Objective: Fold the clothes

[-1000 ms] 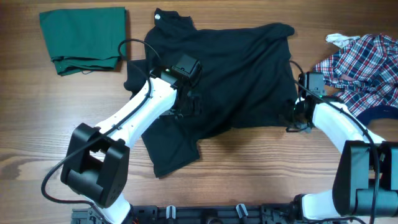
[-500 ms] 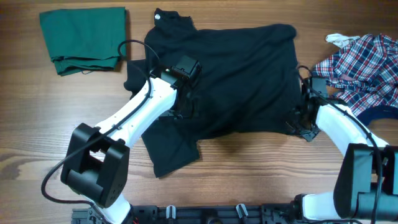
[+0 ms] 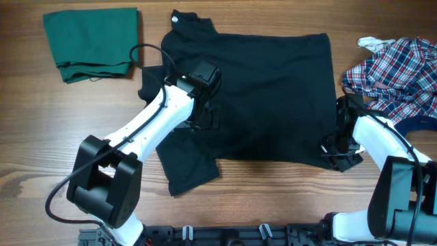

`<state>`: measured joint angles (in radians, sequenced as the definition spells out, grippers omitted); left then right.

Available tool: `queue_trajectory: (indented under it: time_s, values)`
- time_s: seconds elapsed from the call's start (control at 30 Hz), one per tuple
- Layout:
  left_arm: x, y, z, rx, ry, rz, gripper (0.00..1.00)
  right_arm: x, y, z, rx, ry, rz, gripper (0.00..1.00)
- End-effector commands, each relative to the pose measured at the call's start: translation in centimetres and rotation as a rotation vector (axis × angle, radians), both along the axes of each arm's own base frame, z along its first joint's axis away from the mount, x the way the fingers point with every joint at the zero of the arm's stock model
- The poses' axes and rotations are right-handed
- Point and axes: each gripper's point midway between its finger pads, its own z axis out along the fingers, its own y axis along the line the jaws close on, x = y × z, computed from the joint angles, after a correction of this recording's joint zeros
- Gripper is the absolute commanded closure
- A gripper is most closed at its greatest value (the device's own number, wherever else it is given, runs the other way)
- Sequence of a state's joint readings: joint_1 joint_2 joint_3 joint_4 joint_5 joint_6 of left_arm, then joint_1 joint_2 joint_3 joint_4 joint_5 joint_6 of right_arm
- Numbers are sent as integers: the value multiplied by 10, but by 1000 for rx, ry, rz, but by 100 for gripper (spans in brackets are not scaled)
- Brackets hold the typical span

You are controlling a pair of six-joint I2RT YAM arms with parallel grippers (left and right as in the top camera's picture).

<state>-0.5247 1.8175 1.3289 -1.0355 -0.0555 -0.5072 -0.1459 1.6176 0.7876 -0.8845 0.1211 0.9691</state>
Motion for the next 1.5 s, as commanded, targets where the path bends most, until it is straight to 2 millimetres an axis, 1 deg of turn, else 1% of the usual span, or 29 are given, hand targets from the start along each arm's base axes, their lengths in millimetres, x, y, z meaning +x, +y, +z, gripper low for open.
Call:
queue_trajectory:
  time_s: [0.0, 0.13, 0.2, 0.27, 0.33, 0.37, 0.4, 0.43, 0.47, 0.5, 0.53, 0.57, 0.63, 0.67, 0.7, 0.73, 0.8, 0.87, 0.9, 0.97, 1.07, 1.13, 1.17, 1.3, 1.4, 1.47]
  values:
    - [5, 2, 9, 10, -34, -3, 0, -21, -17, -7, -104, 79, -55, 96]
    - [-6, 13, 9, 60, 8, -2, 0, -24, -27, -7, -109, 79, -99, 96]
    - [-9, 17, 9, 69, 24, 1, 0, -26, -35, -7, -110, 78, -128, 96]
    - [-5, 18, 9, 64, 14, 12, 0, -27, -42, -7, -107, 73, -141, 96]
    - [2, 20, 9, 51, -7, 28, 0, -22, -41, -9, -75, 55, -109, 96]
    - [8, 20, 9, 42, -22, 37, 0, -16, -38, -10, -46, 36, -65, 95]
    - [13, 20, 9, 32, -41, 43, 0, -11, -36, -11, -23, 19, -26, 89]
    - [21, 19, 10, 18, -68, 46, 0, -7, -33, -13, 1, 2, 14, 79]
    - [30, 18, 11, 4, -98, 29, 0, -2, -30, -13, 26, -15, 44, 63]
    - [41, 17, 12, -10, -135, 6, 0, 3, -26, -14, 56, -36, 85, 34]
    - [48, 16, 13, -19, -158, 0, 0, 6, -22, -15, 85, -52, 118, 15]
    - [56, 16, 13, -28, -184, 1, 0, 10, -17, -15, 116, -70, 143, 9]
    - [71, 18, 10, -37, -220, -16, 0, 14, -11, -16, 153, -93, 168, 8]
    - [76, 20, 7, -38, -231, -15, 0, 17, -8, -16, 174, -109, 181, 13]
    - [83, 23, 3, -40, -241, -6, 0, 19, -6, -16, 182, -116, 181, 22]
    - [88, 26, -1, -40, -245, 2, 1, 19, -6, -16, 184, -120, 182, 34]
    - [96, 33, -11, -37, -245, 12, 6, 21, -7, -16, 183, -126, 196, 48]
    - [100, 42, -17, -31, -236, 37, 13, 21, -7, -16, 183, -126, 202, 55]
    - [101, 46, -20, -28, -230, 46, 15, 21, -7, -16, 183, -127, 202, 58]
    - [101, 55, -25, -21, -216, 66, 18, 22, -7, -16, 181, -130, 202, 59]
    - [102, 66, -36, -9, -189, 92, 18, 22, -7, -16, 180, -131, 202, 59]
    - [101, 73, -45, 2, -167, 95, 15, 22, -7, -16, 180, -132, 202, 60]
    - [101, 76, -48, 8, -159, 85, 11, 22, -7, -16, 180, -132, 202, 60]
    - [105, 90, -49, 20, -163, 94, 9, 21, -8, -16, 174, -125, 205, 60]
    - [108, 106, -49, 27, -164, 111, 9, 21, -9, -16, 173, -126, 204, 60]
    - [112, 120, -49, 33, -171, 104, 5, 21, -9, -16, 171, -125, 204, 61]
